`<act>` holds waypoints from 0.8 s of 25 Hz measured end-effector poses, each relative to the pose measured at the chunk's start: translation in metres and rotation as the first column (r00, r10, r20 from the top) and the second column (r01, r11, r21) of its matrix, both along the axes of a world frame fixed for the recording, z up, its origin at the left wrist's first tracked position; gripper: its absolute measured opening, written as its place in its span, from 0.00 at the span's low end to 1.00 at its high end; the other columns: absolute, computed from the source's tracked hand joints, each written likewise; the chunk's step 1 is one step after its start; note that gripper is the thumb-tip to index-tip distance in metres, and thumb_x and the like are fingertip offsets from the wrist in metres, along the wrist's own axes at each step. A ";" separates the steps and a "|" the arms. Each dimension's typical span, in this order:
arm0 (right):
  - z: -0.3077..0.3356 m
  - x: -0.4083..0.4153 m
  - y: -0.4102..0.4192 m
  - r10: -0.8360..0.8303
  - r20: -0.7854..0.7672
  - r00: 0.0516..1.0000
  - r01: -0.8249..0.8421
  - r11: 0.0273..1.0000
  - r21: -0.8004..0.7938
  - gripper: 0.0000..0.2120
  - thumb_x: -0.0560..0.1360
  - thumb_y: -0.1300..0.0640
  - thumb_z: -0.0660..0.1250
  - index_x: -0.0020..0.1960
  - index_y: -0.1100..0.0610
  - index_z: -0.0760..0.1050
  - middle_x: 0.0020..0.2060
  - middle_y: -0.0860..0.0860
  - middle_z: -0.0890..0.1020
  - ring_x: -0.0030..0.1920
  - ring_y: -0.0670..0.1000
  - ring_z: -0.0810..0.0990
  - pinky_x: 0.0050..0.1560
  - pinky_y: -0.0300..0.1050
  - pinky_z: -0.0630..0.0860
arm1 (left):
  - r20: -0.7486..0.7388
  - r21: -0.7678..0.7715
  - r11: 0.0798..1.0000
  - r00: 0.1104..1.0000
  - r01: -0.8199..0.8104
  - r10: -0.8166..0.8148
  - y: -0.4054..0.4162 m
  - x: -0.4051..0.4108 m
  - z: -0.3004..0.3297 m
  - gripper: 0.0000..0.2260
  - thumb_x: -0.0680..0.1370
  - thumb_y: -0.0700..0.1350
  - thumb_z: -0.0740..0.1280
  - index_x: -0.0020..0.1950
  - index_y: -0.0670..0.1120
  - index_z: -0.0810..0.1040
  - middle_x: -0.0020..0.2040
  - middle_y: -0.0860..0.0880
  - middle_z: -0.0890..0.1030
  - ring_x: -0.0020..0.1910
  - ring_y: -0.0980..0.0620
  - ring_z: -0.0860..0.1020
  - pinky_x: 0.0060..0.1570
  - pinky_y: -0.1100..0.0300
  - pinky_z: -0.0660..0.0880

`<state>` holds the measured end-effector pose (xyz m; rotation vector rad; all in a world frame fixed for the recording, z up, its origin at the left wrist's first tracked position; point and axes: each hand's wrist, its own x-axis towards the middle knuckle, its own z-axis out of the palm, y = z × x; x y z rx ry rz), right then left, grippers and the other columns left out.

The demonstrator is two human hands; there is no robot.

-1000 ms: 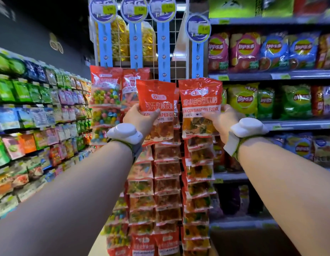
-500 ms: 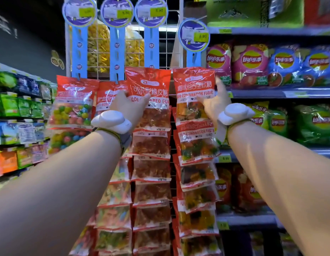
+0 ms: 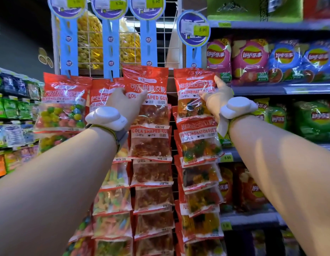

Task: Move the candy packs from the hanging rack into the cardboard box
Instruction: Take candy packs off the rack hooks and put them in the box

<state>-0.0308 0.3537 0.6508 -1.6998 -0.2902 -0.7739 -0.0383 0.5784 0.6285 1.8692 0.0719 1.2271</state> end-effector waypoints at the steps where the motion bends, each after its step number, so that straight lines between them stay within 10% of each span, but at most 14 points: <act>1: -0.001 0.000 0.000 -0.021 -0.008 1.000 0.020 1.000 -0.015 0.33 0.76 0.63 0.66 0.77 0.55 0.54 0.70 0.52 0.69 0.69 0.49 0.68 0.61 0.33 0.62 | -0.004 -0.010 1.000 1.000 0.004 -0.004 0.002 0.003 -0.001 0.42 0.61 0.75 0.64 0.65 0.48 0.74 0.54 0.50 0.83 0.53 0.47 0.81 0.55 0.47 0.78; 15: -0.023 0.003 0.007 -0.108 -0.128 0.986 0.105 0.994 -0.033 0.33 0.76 0.60 0.67 0.76 0.52 0.56 0.69 0.52 0.71 0.68 0.52 0.70 0.67 0.43 0.65 | -0.058 0.003 0.999 0.998 0.038 -0.038 -0.001 0.004 -0.004 0.34 0.72 0.65 0.68 0.69 0.45 0.68 0.62 0.48 0.77 0.59 0.46 0.77 0.59 0.52 0.74; 20: -0.027 0.000 0.010 -0.107 -0.123 0.987 0.103 0.994 -0.039 0.32 0.77 0.60 0.66 0.77 0.51 0.55 0.70 0.52 0.70 0.69 0.52 0.69 0.68 0.43 0.63 | 0.008 -0.028 0.994 0.994 0.109 -0.109 -0.002 0.005 0.008 0.32 0.74 0.60 0.69 0.72 0.49 0.63 0.42 0.58 0.76 0.45 0.54 0.76 0.50 0.57 0.72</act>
